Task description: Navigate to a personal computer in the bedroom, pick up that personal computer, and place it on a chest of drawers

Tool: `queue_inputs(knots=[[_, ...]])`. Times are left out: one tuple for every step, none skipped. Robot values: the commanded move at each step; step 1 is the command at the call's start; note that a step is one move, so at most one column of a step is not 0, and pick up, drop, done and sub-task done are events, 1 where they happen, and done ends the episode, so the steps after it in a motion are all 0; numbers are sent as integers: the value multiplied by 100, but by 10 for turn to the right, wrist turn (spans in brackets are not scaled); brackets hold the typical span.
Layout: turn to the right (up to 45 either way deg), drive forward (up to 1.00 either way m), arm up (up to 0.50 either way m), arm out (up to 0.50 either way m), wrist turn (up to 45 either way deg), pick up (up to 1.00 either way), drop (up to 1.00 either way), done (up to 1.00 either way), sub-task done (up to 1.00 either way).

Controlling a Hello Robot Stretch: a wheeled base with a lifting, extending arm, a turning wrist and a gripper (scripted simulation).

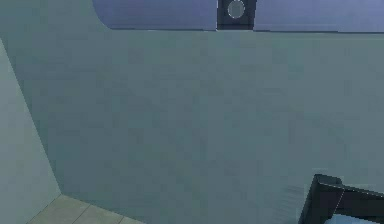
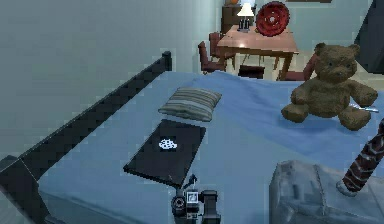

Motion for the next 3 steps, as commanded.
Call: queue_inputs(knots=[[0,0,10,0,0,0,0,0,0],[0,0,26,0,0,0,0,0,0],[0,0,0,0,-450,0,0,0,0]])
